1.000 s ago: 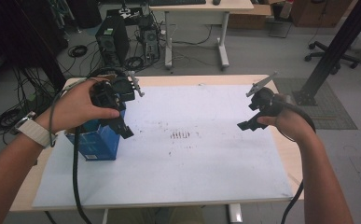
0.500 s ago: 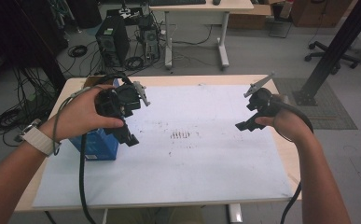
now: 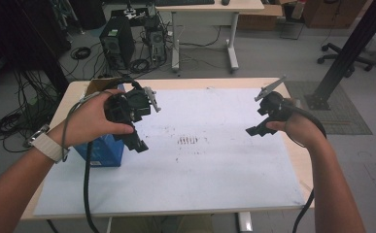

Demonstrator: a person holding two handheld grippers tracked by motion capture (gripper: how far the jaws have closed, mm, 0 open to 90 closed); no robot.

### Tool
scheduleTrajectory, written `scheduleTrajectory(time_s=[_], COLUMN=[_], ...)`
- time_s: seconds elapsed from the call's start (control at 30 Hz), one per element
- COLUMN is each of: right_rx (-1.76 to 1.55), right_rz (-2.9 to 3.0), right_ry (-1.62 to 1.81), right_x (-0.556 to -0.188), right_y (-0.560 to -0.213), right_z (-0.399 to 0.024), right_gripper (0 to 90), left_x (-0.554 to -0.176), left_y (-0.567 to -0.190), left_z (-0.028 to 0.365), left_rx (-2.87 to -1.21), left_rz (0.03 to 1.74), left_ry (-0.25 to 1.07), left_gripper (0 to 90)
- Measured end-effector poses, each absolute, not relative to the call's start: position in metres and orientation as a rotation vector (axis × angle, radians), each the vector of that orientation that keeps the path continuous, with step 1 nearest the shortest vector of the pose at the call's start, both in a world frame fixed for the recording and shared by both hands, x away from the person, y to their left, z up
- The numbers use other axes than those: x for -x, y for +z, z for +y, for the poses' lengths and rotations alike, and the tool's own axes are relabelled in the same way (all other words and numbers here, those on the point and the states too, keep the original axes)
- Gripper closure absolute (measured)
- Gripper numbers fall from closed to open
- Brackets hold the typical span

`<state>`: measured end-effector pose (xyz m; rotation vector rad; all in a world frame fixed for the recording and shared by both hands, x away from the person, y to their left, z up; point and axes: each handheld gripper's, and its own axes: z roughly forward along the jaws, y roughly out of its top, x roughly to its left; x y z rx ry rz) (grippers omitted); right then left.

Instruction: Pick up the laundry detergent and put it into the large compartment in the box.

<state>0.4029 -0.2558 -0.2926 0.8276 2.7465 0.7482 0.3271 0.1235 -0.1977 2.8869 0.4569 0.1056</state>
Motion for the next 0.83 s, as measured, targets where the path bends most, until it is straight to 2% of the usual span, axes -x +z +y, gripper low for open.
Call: scheduleTrajectory(time_s=[0.83], right_rx=[-0.824], right_rz=[2.747], right_ry=[0.747], right_x=[-0.4003], right_y=[-0.2928], right_z=[-0.2559], right_gripper=[7.3], left_x=[-0.3298], left_y=[-0.1996], left_z=[0.1255], left_rx=[-2.879], left_rz=[0.481], left_ry=[0.106], left_gripper=[9.2])
